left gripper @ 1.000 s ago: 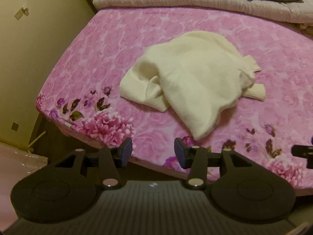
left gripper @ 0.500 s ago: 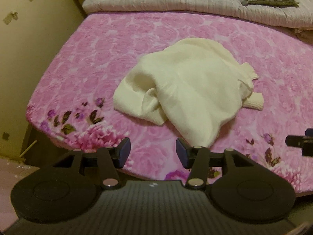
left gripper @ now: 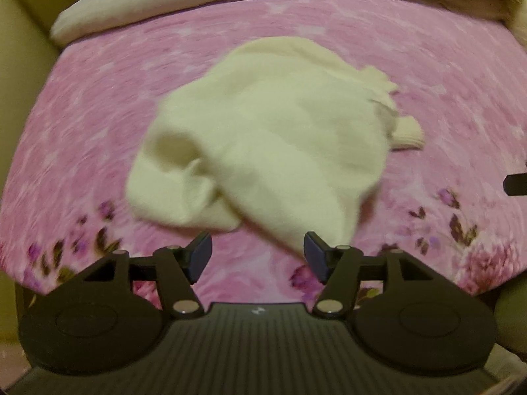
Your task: Fold clothes
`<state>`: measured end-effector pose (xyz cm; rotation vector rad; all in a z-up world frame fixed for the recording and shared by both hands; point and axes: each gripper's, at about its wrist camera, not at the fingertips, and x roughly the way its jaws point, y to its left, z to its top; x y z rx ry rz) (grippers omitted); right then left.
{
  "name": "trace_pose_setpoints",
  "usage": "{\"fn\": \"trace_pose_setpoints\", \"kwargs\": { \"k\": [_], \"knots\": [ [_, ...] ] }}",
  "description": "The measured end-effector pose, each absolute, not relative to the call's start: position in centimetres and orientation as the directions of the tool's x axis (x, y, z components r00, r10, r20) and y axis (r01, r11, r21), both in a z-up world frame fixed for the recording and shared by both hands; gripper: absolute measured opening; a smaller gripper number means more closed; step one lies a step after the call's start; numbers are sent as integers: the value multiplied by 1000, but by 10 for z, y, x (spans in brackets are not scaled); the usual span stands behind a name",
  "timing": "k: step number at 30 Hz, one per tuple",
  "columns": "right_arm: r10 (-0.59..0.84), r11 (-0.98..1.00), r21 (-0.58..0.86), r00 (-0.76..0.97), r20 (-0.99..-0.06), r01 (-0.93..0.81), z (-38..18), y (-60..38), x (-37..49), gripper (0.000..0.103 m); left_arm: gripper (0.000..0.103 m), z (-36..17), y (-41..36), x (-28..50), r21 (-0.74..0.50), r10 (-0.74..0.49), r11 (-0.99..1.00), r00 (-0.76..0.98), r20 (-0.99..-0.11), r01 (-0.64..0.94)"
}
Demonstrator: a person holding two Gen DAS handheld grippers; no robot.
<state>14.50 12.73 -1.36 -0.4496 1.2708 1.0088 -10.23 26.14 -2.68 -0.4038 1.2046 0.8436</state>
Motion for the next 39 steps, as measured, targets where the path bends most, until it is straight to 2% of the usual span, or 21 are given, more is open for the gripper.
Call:
{"fn": "trace_pose_setpoints", "kwargs": {
  "k": [7,11,13,14,15,16,17,19,22,27,30,34,35,37,39],
  "knots": [
    [311,583,200,-12,-950,-788,-35,103,187,74,58,-82,236,-38,127,304,741,160,-939,-659],
    [285,565,188,-24,-958,-803,-49,103,204,74,58,-121,232,-6,204,342,753,107,-934,-626],
    [277,553,186,-31,-960,-812,-55,105,211,74,57,-145,235,8,289,394,749,50,-918,-597],
    [275,547,186,-35,-961,-816,-58,106,214,74,51,-158,238,14,322,413,749,27,-910,-579],
    [272,540,186,-39,-962,-821,-61,108,217,74,26,-169,243,17,335,414,753,13,-910,-567],
    [267,531,185,-44,-963,-827,-65,111,219,74,9,-173,248,16,325,405,749,11,-914,-578],
    [260,519,183,-50,-964,-835,-69,116,221,74,9,-176,253,14,315,395,745,9,-918,-589],
    [254,500,188,-64,-965,-845,-73,124,222,74,8,-160,262,-5,264,401,704,61,-914,-660],
    [248,466,202,-91,-964,-862,-77,139,222,74,8,-122,275,-57,312,494,600,35,-869,-737],
    [270,411,226,-119,-956,-883,-78,165,217,74,8,-73,319,-174,434,578,307,-196,-792,-847],
    [275,382,237,-134,-952,-893,-79,175,215,74,10,-64,348,-229,514,542,146,-366,-756,-845],
    [265,352,236,-145,-953,-906,-84,184,212,74,17,-71,326,-238,607,535,253,-414,-737,-754],
    [262,344,233,-146,-954,-909,-85,185,212,74,20,-74,311,-228,594,542,301,-379,-750,-746],
    [256,330,222,-139,-957,-918,-86,189,213,74,37,-81,280,-209,567,550,395,-309,-776,-722],
    [267,309,220,-138,-954,-925,-87,194,216,74,39,-94,251,-184,528,552,445,-243,-798,-723]
  ]
}}
